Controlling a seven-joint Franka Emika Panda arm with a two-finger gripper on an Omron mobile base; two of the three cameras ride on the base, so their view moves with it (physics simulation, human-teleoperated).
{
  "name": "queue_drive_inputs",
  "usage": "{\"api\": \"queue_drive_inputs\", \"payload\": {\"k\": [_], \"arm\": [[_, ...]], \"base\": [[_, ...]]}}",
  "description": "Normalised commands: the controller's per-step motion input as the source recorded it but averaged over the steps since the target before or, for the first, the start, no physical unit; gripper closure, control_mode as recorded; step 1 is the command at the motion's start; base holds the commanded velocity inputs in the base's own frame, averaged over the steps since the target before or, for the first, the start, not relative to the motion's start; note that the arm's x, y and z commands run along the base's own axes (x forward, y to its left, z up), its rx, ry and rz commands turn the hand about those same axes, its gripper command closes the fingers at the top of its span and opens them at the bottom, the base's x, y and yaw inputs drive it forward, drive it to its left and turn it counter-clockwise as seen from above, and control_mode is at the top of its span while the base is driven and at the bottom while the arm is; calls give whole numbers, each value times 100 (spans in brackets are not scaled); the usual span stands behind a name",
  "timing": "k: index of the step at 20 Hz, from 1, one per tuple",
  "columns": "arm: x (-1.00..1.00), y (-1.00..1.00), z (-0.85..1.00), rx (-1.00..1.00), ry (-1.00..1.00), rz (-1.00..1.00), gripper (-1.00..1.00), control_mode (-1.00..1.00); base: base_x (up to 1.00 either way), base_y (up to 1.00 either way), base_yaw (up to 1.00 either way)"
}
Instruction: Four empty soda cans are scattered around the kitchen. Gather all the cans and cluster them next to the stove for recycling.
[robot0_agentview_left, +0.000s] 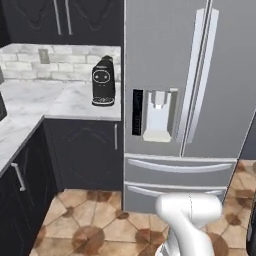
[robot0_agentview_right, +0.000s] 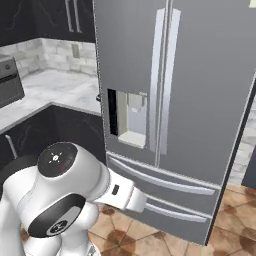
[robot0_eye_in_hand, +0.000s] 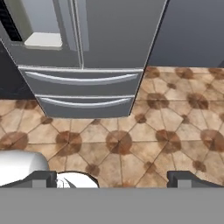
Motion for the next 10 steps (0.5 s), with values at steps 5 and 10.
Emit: {"api": "queue_drive_inputs", "payload": {"k": [5, 10], "arm": [[0, 0, 0, 0, 0, 0, -100, 100], [0, 0, 0, 0, 0, 0, -100, 100]], "base": [[12, -23, -44], [7, -9, -49]]}}
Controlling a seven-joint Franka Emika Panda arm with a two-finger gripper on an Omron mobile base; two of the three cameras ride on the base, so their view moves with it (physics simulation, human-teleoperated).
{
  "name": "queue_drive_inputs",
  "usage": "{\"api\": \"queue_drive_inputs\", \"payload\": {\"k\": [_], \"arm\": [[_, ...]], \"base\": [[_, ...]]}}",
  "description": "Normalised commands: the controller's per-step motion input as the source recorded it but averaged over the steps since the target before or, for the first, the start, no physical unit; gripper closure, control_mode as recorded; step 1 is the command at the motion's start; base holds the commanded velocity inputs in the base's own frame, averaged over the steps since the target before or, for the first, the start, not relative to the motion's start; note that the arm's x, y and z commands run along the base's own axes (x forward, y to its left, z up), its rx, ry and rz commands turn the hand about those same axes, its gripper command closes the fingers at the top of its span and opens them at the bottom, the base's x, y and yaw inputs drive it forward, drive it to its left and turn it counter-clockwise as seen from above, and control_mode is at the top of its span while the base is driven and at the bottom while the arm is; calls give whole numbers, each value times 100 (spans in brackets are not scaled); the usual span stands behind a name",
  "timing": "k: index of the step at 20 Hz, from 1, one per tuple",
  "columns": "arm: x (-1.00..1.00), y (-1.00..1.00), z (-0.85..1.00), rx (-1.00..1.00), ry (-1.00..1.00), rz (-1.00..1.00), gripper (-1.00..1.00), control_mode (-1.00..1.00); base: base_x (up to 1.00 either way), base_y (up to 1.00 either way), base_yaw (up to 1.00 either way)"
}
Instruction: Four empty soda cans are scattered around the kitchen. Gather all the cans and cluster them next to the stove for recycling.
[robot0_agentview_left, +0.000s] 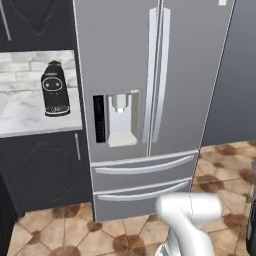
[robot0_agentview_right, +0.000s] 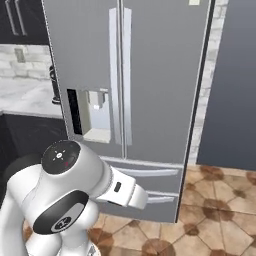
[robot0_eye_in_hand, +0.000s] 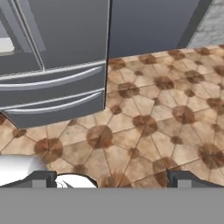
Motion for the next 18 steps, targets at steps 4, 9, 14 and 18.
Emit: {"api": "queue_drive_inputs", "payload": {"k": [4, 9, 14, 18], "arm": [[0, 0, 0, 0, 0, 0, -100, 100], [0, 0, 0, 0, 0, 0, -100, 100], [0, 0, 0, 0, 0, 0, -100, 100], [0, 0, 0, 0, 0, 0, -100, 100]], "base": [[13, -4, -48], [28, 0, -45], [35, 0, -44], [33, 0, -43]]}}
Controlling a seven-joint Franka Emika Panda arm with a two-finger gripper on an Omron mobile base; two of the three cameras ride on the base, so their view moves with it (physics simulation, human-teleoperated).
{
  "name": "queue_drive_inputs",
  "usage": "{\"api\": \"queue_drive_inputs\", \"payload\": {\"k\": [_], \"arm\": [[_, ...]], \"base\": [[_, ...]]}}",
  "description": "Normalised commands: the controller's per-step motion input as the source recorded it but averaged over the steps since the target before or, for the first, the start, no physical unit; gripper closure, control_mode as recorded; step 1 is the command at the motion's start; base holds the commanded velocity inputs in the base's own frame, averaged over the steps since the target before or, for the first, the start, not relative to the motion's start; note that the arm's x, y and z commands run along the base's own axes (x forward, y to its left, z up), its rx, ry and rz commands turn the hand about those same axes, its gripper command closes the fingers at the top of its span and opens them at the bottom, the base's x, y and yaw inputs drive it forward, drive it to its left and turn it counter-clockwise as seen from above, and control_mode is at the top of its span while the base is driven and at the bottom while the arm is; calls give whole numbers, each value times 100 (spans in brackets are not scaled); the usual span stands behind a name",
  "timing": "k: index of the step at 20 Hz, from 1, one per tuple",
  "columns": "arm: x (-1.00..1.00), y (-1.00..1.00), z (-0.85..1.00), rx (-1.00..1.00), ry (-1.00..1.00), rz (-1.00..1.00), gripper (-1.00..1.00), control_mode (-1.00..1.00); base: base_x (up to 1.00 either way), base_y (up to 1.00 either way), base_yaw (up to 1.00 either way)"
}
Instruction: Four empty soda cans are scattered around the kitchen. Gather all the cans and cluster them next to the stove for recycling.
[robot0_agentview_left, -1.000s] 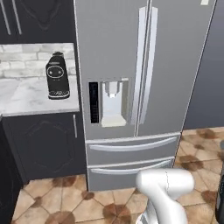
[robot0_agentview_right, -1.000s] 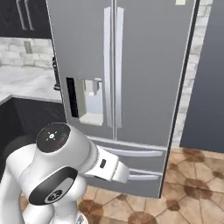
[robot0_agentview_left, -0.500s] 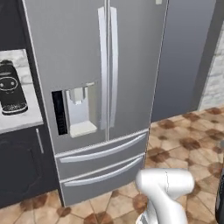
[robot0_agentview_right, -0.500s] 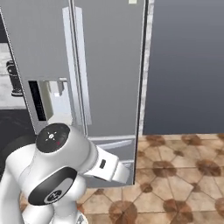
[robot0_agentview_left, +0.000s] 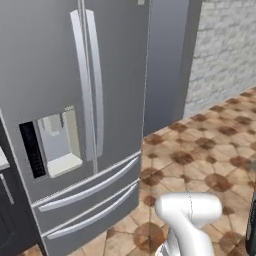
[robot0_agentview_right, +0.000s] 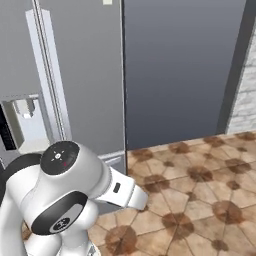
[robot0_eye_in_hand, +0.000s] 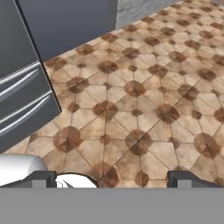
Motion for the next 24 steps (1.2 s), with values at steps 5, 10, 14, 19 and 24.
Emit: {"api": "queue_drive_inputs", "payload": {"k": [5, 10, 14, 19, 24], "arm": [[0, 0, 0, 0, 0, 0, -100, 100], [0, 0, 0, 0, 0, 0, -100, 100], [0, 0, 0, 0, 0, 0, -100, 100], [0, 0, 0, 0, 0, 0, -100, 100], [0, 0, 0, 0, 0, 0, -100, 100]], "base": [[30, 0, -41], [30, -3, -40], [37, 0, -40], [45, 0, -40], [53, 0, -39]]}}
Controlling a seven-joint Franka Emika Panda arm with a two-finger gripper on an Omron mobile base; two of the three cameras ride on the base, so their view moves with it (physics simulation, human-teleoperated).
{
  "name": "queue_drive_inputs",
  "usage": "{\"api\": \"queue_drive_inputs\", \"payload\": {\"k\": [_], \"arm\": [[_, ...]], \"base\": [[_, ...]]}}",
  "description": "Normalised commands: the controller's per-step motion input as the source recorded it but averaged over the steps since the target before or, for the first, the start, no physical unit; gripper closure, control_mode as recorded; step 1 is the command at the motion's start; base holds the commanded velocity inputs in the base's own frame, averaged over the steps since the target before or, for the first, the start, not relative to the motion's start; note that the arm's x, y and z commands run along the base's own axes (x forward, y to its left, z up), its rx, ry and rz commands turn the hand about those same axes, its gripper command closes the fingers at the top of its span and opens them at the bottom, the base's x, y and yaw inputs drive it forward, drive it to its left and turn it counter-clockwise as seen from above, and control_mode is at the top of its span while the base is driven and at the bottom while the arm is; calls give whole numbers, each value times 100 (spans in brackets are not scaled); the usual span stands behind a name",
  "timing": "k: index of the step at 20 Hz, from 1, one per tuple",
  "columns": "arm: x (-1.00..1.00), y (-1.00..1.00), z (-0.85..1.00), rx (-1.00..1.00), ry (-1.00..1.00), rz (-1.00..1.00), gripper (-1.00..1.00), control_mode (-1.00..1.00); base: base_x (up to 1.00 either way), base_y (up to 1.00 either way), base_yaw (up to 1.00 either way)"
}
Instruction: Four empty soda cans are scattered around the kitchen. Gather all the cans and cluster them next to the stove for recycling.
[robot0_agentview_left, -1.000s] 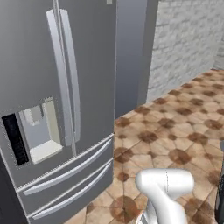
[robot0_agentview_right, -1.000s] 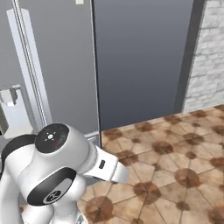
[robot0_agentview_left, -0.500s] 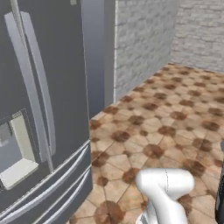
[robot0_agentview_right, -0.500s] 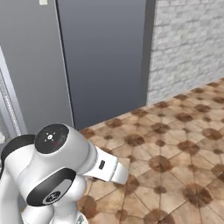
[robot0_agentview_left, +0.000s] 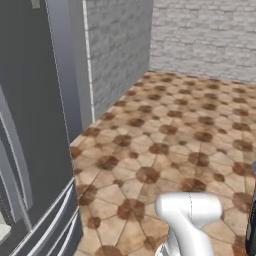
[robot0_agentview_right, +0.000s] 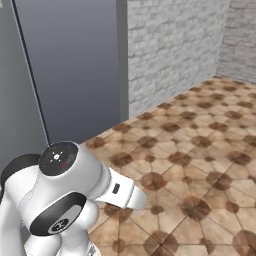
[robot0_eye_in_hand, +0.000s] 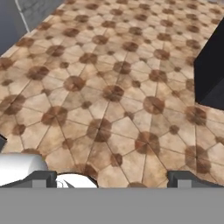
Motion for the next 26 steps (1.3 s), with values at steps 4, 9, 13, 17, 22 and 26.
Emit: {"api": "queue_drive_inputs", "payload": {"k": [4, 9, 13, 17, 22, 26], "arm": [[0, 0, 0, 0, 0, 0, -100, 100], [0, 0, 0, 0, 0, 0, -100, 100], [0, 0, 0, 0, 0, 0, -100, 100], [0, 0, 0, 0, 0, 0, -100, 100], [0, 0, 0, 0, 0, 0, -100, 100], [0, 0, 0, 0, 0, 0, -100, 100]], "base": [[59, 0, -38], [54, -2, -34], [40, 26, -15], [56, 31, -11], [74, 21, -10], [91, -2, -8]]}}
